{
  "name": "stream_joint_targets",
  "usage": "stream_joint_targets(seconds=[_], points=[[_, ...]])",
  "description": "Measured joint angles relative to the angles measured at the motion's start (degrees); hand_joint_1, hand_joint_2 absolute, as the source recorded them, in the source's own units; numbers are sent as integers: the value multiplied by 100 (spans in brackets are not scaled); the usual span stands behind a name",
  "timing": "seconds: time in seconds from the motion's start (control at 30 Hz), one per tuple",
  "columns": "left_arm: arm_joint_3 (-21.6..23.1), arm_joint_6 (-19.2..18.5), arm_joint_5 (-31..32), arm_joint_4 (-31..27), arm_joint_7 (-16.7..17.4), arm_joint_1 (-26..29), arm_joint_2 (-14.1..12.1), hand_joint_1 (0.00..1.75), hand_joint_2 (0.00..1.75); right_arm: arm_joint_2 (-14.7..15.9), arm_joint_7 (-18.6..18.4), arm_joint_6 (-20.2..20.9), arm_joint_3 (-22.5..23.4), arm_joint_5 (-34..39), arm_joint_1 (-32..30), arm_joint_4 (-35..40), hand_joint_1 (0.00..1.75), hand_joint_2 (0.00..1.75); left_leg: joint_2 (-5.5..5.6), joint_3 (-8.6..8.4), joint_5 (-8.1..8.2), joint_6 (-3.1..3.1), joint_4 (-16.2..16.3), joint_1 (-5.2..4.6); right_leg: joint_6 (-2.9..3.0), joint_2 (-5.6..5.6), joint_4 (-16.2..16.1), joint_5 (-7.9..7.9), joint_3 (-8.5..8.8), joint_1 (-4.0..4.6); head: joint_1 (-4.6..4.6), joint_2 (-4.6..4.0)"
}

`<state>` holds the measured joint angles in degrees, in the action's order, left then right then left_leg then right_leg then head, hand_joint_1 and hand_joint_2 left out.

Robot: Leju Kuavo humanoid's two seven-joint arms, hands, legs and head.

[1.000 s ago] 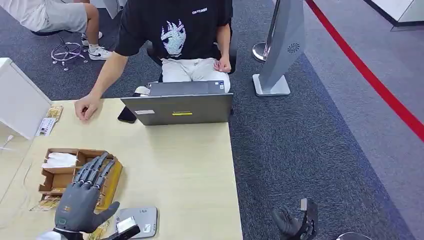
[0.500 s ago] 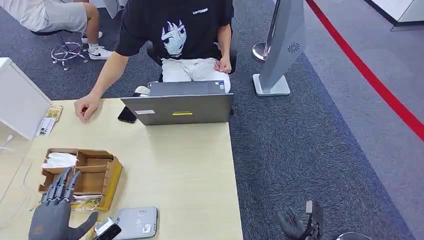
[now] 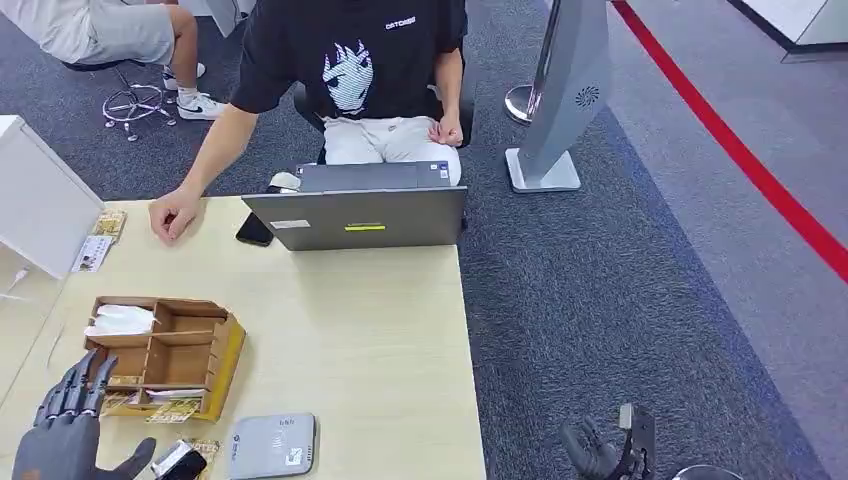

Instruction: Pass the card to the sensor for recognition and then transmit it.

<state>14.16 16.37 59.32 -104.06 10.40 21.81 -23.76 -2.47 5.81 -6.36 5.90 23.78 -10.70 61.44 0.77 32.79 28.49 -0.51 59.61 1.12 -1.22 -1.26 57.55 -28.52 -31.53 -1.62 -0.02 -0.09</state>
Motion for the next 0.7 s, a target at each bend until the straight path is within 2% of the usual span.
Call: stream_joint_targets(seconds=[0.3,0.4,0.53,0.7], points=[[5,-127,11,131,-11,-23,-98,0,175,-9,-15,20,4,-33,11,-2,0,175,0,0,0,0,0,1,0,0,0,0,-1,1,0,2],[24,-153,204,175,-11,-50,-164,0,175,-9,-15,55,4,-44,16,-2,0,175,0,0,0,0,0,1,0,0,0,0,-1,1,2,2],[153,-153,597,271,35,-215,-470,0,175,-9,-13,114,2,-46,60,-33,0,175,1,0,-1,-1,0,1,0,1,0,0,-1,1,0,2],[332,-203,660,387,-85,-423,-782,0,175,-9,-13,120,-18,-46,102,-85,0,175,0,-1,-2,-1,0,2,1,1,1,1,0,2,0,2]])
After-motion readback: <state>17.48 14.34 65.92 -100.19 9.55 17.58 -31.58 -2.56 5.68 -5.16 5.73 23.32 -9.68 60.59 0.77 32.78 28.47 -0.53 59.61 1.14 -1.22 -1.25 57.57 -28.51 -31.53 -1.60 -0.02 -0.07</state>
